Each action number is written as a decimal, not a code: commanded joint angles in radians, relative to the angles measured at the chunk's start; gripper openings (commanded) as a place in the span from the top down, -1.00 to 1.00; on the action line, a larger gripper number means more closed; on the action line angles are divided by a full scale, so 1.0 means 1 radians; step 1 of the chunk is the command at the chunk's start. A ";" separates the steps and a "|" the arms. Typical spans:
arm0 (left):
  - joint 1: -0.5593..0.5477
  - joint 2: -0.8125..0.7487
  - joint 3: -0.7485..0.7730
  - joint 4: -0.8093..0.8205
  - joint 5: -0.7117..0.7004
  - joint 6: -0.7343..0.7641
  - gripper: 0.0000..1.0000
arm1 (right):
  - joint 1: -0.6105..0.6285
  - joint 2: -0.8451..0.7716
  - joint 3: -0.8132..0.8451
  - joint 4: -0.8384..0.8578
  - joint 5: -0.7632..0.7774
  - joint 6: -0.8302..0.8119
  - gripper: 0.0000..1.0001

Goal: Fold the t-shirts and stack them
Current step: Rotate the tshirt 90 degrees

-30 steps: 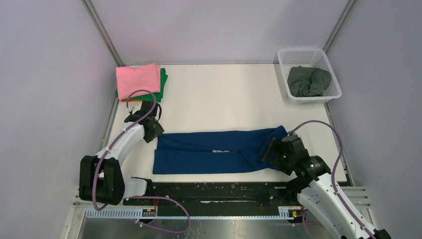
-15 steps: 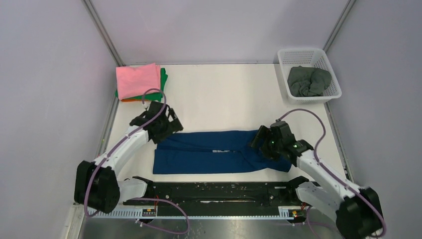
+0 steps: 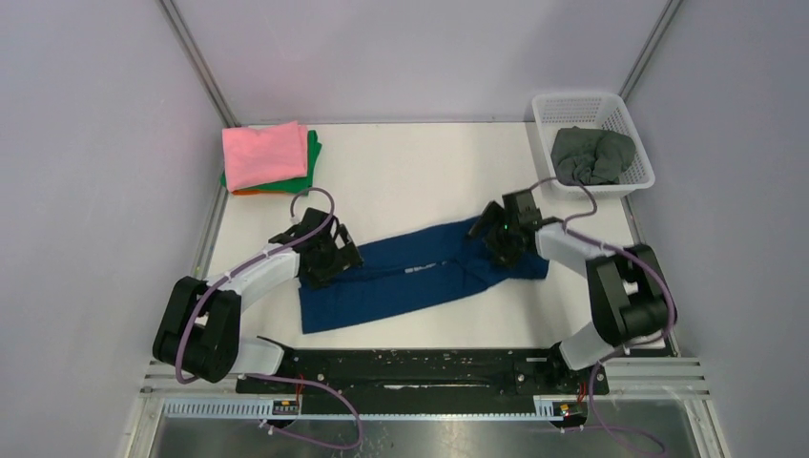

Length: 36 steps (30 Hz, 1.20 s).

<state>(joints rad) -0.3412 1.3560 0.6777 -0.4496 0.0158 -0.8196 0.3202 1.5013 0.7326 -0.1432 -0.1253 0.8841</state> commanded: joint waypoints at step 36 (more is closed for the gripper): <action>-0.482 -0.377 0.073 -0.265 -0.315 -0.270 -0.98 | 0.169 0.527 0.995 -0.534 0.067 -0.483 -0.99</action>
<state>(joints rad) -0.9138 1.0618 0.7605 -0.5701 -0.1917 -1.1679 0.3969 2.2089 1.9678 -0.8017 -0.0986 0.4164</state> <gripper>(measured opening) 0.989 0.993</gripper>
